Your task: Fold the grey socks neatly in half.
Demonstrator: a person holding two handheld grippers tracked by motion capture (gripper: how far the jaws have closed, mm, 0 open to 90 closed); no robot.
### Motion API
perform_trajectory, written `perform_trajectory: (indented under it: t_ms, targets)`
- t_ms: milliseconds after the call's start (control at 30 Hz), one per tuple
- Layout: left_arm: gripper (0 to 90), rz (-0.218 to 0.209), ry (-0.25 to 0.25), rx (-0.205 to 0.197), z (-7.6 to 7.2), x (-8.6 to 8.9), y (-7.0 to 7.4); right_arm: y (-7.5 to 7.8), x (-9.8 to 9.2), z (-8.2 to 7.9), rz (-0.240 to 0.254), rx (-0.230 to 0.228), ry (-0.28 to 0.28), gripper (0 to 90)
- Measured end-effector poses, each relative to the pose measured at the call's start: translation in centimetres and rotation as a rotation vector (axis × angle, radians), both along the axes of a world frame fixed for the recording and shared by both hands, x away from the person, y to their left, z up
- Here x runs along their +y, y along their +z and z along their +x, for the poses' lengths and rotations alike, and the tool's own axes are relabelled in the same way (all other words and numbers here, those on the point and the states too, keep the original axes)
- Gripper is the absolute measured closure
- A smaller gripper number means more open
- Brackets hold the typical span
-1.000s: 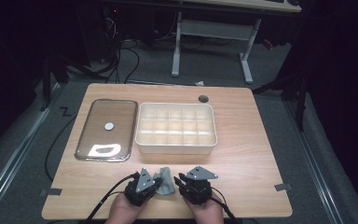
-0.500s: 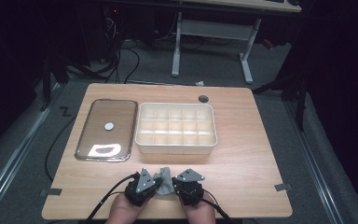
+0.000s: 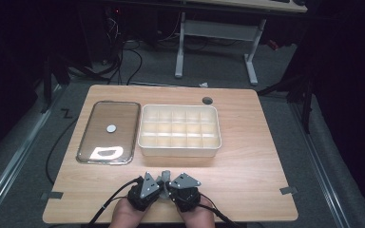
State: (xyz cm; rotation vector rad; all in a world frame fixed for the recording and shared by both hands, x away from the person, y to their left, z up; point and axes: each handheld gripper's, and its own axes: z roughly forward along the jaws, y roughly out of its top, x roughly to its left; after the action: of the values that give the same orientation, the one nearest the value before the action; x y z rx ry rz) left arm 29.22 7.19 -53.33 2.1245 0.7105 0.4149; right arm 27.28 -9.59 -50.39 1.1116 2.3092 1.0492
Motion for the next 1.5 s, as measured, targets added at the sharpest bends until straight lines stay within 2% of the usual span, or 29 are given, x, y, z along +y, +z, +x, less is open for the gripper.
perform_trajectory:
  t_ms: [133,300,433,500,600,667,733,800,867,933,1000,1200,1500]
  targets:
    - [81.7,-0.012,-0.007,0.013,0.1,0.2,0.0,-0.1,0.0,0.0,-0.007,-0.005,-0.004,90.0]
    - [72.8,-0.107,-0.009,0.086,0.6,1.2,0.1,-0.3,-0.5,0.2,-0.009,-0.001,-0.021,90.0]
    - [73.7,-0.148,-0.014,0.107,0.6,1.7,0.3,-0.8,-0.9,0.1,0.000,0.016,-0.034,90.0]
    - [74.1,-0.174,-0.004,0.093,0.6,2.2,0.7,-0.8,-1.0,0.2,0.004,0.019,-0.035,90.0]
    - [76.3,-0.186,0.029,0.069,0.7,3.7,1.7,-1.0,-1.1,0.3,0.008,0.021,-0.044,90.0]
    - [81.7,-0.168,0.063,0.078,0.9,4.9,1.9,-1.1,-1.2,0.3,0.012,0.021,-0.047,90.0]
    - [84.1,-0.121,0.092,0.130,1.1,5.5,1.2,-1.2,-1.3,0.3,0.014,0.021,-0.047,90.0]
    - [84.0,-0.091,0.087,0.175,0.9,5.4,0.4,-1.2,-1.4,0.2,0.025,0.025,-0.050,90.0]
    - [83.6,-0.080,0.079,0.189,0.7,5.0,0.1,-1.2,-1.5,0.2,0.025,0.026,-0.049,90.0]
    - [83.6,-0.078,0.064,0.182,0.4,4.5,0.1,-1.2,-1.4,0.0,0.027,0.028,-0.049,90.0]
    - [83.6,-0.059,0.047,0.173,0.2,4.0,0.1,-1.2,-1.4,0.0,0.027,0.024,-0.043,90.0]
    - [84.4,-0.066,0.033,0.168,0.0,3.2,0.2,-1.0,-1.5,-0.2,0.032,0.020,-0.047,90.0]
    - [86.3,-0.050,-0.003,0.133,-0.2,1.1,0.3,-0.4,-1.4,-0.2,0.032,0.004,-0.047,90.0]
